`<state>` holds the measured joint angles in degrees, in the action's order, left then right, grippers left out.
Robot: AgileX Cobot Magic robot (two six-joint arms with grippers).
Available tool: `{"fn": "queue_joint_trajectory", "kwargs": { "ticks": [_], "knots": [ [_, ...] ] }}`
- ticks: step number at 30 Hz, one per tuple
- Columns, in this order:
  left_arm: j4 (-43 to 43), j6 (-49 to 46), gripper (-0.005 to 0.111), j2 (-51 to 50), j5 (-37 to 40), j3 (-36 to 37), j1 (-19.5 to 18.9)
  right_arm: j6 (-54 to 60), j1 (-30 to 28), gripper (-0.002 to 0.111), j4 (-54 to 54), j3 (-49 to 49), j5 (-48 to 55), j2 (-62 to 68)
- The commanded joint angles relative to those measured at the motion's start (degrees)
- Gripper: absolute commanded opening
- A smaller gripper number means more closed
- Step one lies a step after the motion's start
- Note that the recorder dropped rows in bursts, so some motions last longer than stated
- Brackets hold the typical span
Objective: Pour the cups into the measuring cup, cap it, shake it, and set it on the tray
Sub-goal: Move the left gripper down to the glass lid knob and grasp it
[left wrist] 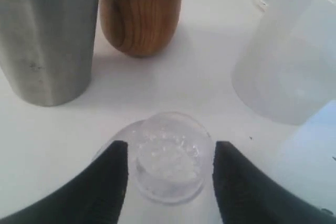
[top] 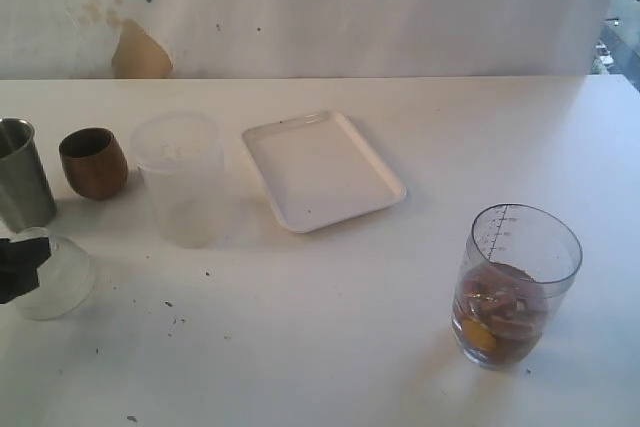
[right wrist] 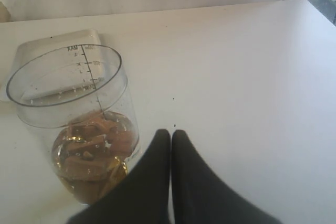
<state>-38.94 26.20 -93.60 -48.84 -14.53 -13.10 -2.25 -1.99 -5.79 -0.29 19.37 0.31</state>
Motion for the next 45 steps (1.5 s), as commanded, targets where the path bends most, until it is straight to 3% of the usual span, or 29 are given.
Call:
{"fn": "queue_joint_trajectory", "kwargs": {
  "ticks": [1,5,12,16,18,24,27,30,32,36,41,43,45],
  "knots": [
    [-1.5,4.1,0.047,0.0,3.6,-0.5,0.2,0.0,0.3,0.0,0.1,0.3,-0.1,-0.3],
    [-4.9,11.8,0.047,0.7,11.9,-2.6,0.2,0.0,0.3,0.0,0.1,0.3,-0.1,-0.3],
    [-24.9,29.3,0.047,4.9,16.0,-7.4,0.2,0.0,0.3,0.0,0.1,0.3,-0.1,-0.3],
    [-33.7,38.5,0.059,7.7,18.9,-9.0,0.2,0.0,0.3,0.0,0.1,0.3,-0.1,-0.3],
    [-39.4,43.4,0.067,9.2,19.7,-9.6,0.2,0.0,0.3,0.0,0.1,0.3,-0.1,-0.3],
    [-61.0,65.1,0.067,13.5,20.4,-14.6,0.2,0.0,0.3,0.0,0.1,0.3,-0.1,-0.3],
    [-61.0,71.2,0.067,15.2,17.0,-18.3,0.5,0.0,0.3,0.0,0.1,0.3,-0.1,-0.3],
    [-61.0,71.8,0.067,15.2,17.1,-19.5,2.7,0.0,0.3,0.0,0.1,0.3,-0.1,-0.3],
    [-61.0,69.9,0.065,15.5,21.4,-19.6,4.4,0.0,0.3,0.0,0.1,0.3,-0.1,-0.3],
    [-61.0,65.8,0.04,19.0,28.9,-19.6,4.7,0.0,0.3,0.0,0.1,0.3,-0.1,-0.3],
    [-61.0,60.0,0.037,26.4,37.1,-21.5,4.7,0.0,0.3,0.0,0.1,0.3,-0.1,-0.3],
    [-61.0,57.2,0.029,30.6,50.6,-21.8,4.7,0.0,0.3,0.0,0.1,0.3,-0.1,-0.3],
    [-61.0,53.2,0.029,31.9,58.6,-22.1,4.7,0.0,0.3,0.0,0.1,0.3,-0.1,-0.3]
  ]
}}
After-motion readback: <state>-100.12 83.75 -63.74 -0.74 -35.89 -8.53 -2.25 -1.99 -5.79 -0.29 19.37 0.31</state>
